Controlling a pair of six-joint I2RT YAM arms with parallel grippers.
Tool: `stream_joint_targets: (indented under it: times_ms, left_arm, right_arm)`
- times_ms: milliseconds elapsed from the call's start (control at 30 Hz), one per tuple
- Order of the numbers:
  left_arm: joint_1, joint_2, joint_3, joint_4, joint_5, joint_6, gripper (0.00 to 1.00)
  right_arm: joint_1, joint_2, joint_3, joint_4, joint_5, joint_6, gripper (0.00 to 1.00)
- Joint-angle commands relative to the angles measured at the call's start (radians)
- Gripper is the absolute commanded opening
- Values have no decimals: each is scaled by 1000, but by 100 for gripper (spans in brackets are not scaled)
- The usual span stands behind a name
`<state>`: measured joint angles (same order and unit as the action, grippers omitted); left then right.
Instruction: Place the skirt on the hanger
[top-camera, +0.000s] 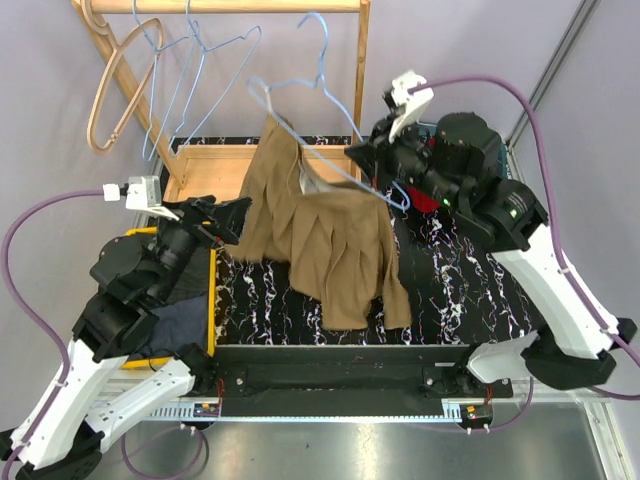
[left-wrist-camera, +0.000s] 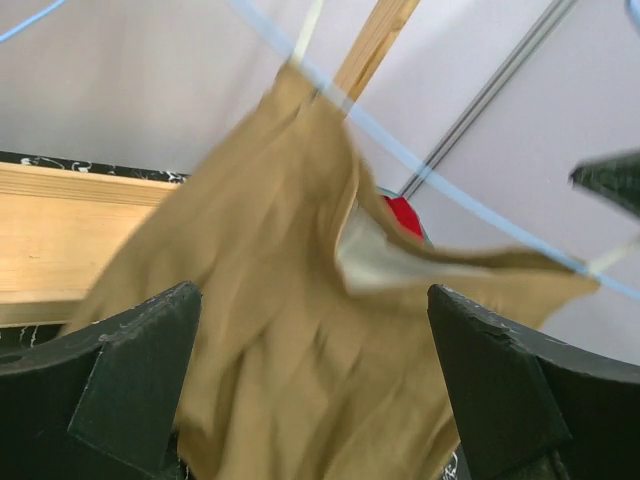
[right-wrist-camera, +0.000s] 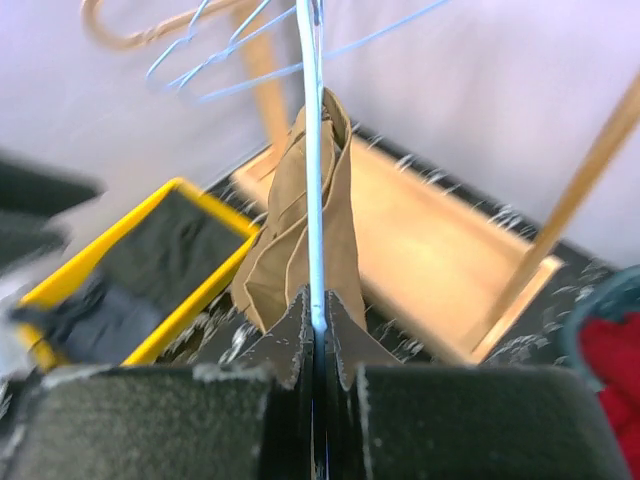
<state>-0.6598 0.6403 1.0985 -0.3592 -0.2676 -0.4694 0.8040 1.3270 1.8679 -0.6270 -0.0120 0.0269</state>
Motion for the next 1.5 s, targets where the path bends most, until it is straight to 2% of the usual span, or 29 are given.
stream_joint_targets:
  times_ms: [0, 267, 500, 733, 967, 1167, 1200, 1267, 1300, 1333, 1467]
  left_arm:
    - [-1, -25, -8, -14, -45, 5, 99]
    - [-1, -65, -22, -46, -41, 6, 99]
    - [-1, -82, -40, -67, -48, 8, 99]
    - [-1, -90, -57, -73, -55, 8, 99]
    - [-1, -77, -65, -72, -64, 2, 99]
    - [-1, -60, -71, -73, -62, -6, 99]
    - [-1, -57, -72, -73, -64, -6, 99]
    - [-1, -53, -77, -75, -64, -8, 99]
    - [-1, -48, -78, -73, -64, -8, 99]
    - [-1, -45, -83, -73, -64, -6, 99]
    - [-1, -31, -92, -73, -77, -11, 99]
  right_arm:
    - [-6, 118, 171, 122, 231, -71, 0]
    - [-37, 406, 442, 153, 340, -114, 0]
    - [-132, 575, 668, 122, 310, -55, 0]
    - [-256, 610, 669, 102, 233, 27, 0]
    - [-273, 584, 620, 70, 201, 50, 0]
    - [-273, 520, 465, 61, 191, 110, 0]
    - [-273, 505, 436, 59, 191, 117, 2]
    - [-273, 486, 407, 58, 185, 122, 31]
    - [-275, 466, 404, 56, 187, 128, 49]
    - [-273, 457, 402, 56, 191, 130, 72]
    - [-273, 414, 436, 52, 211, 117, 99]
